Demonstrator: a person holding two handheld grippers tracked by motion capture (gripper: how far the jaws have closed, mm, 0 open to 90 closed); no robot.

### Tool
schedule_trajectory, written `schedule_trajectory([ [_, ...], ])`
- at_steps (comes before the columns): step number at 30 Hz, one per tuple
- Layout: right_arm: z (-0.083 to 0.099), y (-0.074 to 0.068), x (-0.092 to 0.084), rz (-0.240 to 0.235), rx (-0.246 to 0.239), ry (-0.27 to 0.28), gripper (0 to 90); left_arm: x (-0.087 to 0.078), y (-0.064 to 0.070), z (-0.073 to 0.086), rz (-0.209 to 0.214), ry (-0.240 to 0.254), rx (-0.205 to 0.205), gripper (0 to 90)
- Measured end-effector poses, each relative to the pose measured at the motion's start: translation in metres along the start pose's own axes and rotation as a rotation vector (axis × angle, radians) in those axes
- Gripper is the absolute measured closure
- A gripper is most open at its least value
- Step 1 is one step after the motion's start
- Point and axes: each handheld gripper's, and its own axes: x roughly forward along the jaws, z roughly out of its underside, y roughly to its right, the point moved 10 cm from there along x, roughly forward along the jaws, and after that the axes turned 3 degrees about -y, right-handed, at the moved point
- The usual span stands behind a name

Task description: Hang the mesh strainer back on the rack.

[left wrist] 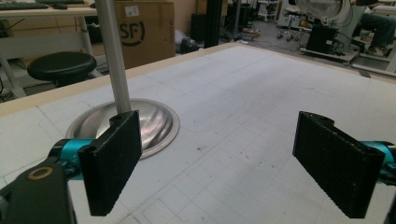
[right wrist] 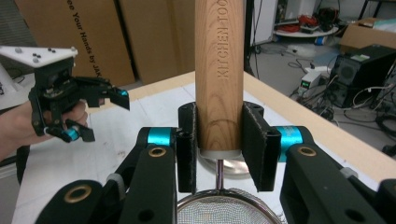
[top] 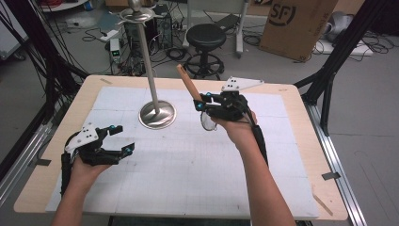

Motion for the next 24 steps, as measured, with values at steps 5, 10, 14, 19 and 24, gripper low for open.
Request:
schedule_trajectory([
  [5, -0.011, 0.000, 0.003, -0.015, -0.009, 0.008, 68.3, 0.000, 0.001, 0.000, 0.003, 0.004, -0.002, 16.1],
  [10, -0.027, 0.007, 0.004, -0.028, -0.009, 0.023, 68.3, 0.000, 0.001, -0.001, 0.005, 0.006, -0.006, 16.1],
  [14, -0.040, 0.014, 0.005, -0.026, -0.016, 0.033, 68.3, -0.001, 0.000, -0.001, 0.003, 0.009, -0.005, 16.1],
  [19, -0.055, 0.022, 0.008, -0.021, -0.040, 0.024, 68.3, -0.001, 0.000, -0.002, 0.005, 0.011, -0.009, 16.1],
  [24, -0.069, 0.029, 0.013, -0.013, -0.058, 0.012, 68.3, -0.002, -0.001, -0.002, 0.002, 0.013, -0.008, 16.2],
])
